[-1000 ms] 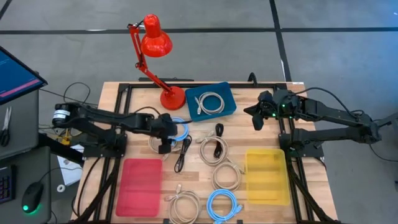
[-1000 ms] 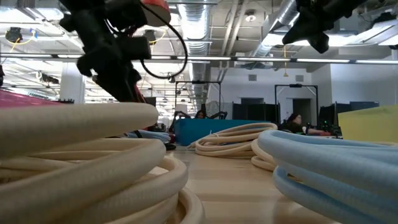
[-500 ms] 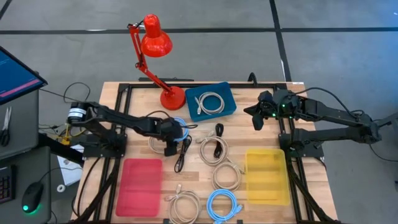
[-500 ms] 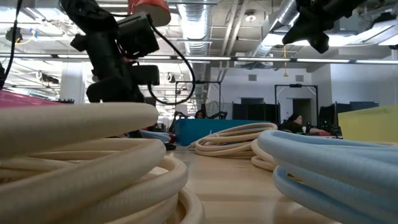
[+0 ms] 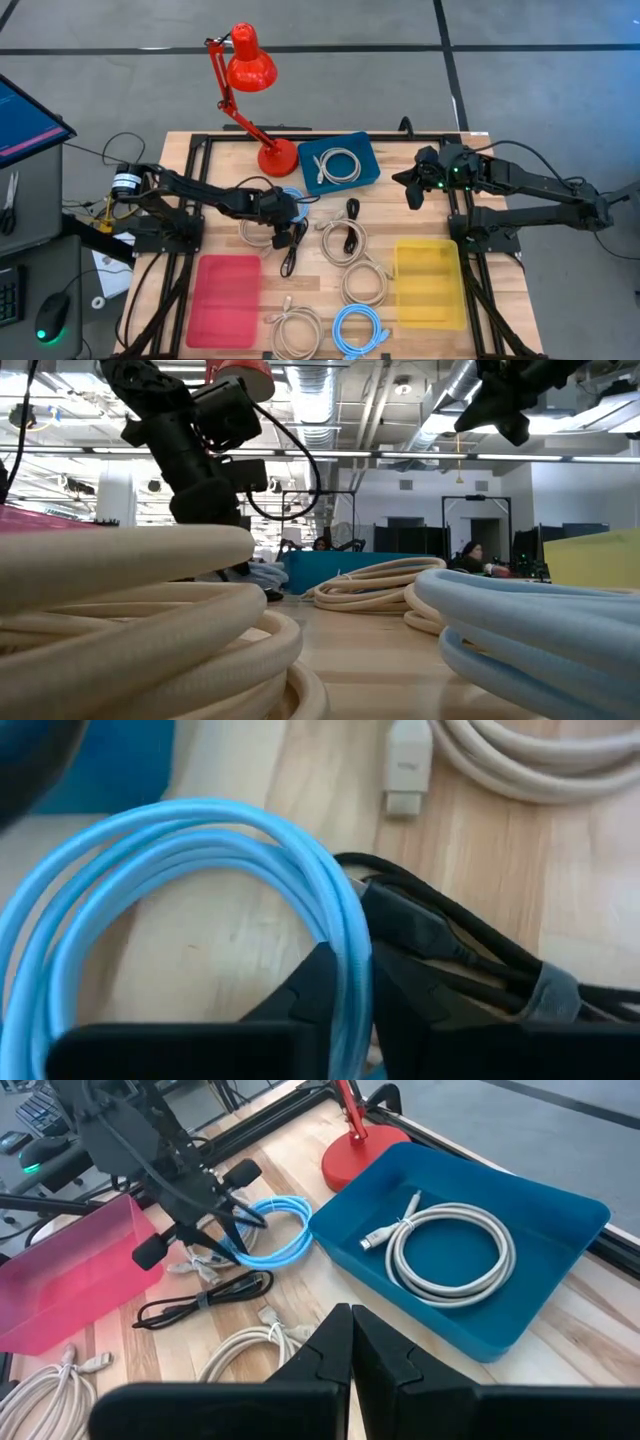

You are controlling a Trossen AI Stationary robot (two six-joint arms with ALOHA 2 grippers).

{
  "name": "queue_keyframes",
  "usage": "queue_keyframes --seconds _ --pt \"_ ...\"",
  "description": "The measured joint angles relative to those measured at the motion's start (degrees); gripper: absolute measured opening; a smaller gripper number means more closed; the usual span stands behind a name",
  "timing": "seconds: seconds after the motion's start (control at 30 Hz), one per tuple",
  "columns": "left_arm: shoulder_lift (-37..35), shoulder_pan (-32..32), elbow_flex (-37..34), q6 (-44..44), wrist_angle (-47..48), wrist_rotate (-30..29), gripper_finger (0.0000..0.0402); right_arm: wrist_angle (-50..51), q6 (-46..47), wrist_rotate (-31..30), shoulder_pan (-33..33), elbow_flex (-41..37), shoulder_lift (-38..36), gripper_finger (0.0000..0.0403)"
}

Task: Sort HDMI cables
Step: Put the blue HDMI cable into the red bin

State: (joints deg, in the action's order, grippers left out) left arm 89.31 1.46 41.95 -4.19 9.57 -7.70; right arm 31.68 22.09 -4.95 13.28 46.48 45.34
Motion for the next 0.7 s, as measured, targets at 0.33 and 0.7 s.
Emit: queue_keyframes --seconds 0.33,0.7 --pt "-1.5 0.8 1.6 -2.2 -0.5 2.0 0.0037 1.3 -0.1 0.0 0.0 0.0 0.0 0.0000" --pt "-21.0 2.2 3.4 -5.7 -0.4 2.9 0.0037 1.2 -1.2 -2.8 0.0 0.0 0.0 0.0000"
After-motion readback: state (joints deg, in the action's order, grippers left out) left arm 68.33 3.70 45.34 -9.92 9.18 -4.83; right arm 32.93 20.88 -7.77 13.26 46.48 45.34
